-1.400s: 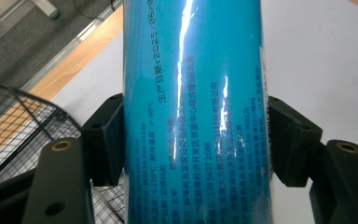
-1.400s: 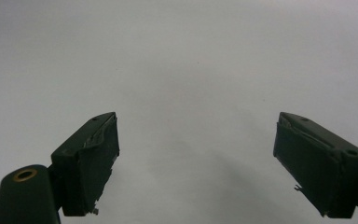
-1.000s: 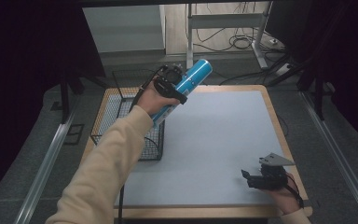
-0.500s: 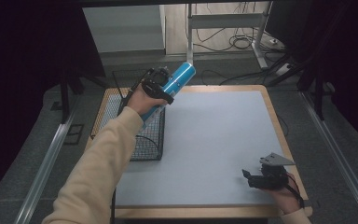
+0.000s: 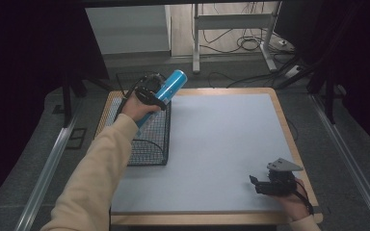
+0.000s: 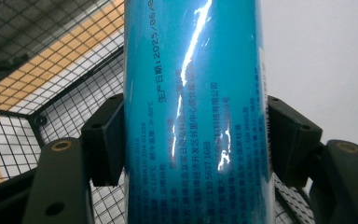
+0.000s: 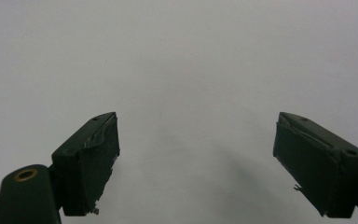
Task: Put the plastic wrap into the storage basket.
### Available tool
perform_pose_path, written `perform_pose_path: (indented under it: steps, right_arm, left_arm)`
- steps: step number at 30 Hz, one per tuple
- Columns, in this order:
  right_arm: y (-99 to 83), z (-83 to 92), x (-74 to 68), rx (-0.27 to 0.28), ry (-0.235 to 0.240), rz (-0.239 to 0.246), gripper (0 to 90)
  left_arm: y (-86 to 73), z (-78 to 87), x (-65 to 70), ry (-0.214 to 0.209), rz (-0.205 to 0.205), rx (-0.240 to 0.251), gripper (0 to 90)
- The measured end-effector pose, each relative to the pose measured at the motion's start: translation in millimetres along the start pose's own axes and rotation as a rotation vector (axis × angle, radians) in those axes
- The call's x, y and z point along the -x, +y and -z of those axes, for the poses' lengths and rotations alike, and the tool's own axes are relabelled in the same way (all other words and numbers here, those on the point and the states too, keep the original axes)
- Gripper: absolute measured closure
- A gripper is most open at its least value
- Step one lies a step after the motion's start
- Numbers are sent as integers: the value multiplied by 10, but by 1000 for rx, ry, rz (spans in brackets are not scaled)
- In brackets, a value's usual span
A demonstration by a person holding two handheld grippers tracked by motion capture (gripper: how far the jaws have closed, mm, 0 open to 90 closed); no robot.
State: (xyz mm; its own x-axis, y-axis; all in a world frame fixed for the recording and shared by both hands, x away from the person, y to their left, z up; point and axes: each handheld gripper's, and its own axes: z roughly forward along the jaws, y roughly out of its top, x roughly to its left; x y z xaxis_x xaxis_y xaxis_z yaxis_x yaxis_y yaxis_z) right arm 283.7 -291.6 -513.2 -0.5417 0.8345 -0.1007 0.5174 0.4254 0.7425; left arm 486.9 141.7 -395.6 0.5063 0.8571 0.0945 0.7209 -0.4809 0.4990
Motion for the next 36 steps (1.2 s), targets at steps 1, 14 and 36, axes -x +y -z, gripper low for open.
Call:
perform_pose_path:
  steps: [1, 14, 36]
  right_arm:
    - [0, -3, -2, -1, 0, 0, 147]
    - [-7, -12, -1, -6, -1, 2, 149]
    - [-9, -25, -39, -14, 11, 11, 148]
  left_arm:
    - [-10, -24, -22, 4, -1, -4, 315]
    - [-11, -182, -121, 22, 23, -42, 315]
    - [-78, -493, -158, 107, 33, -184, 309]
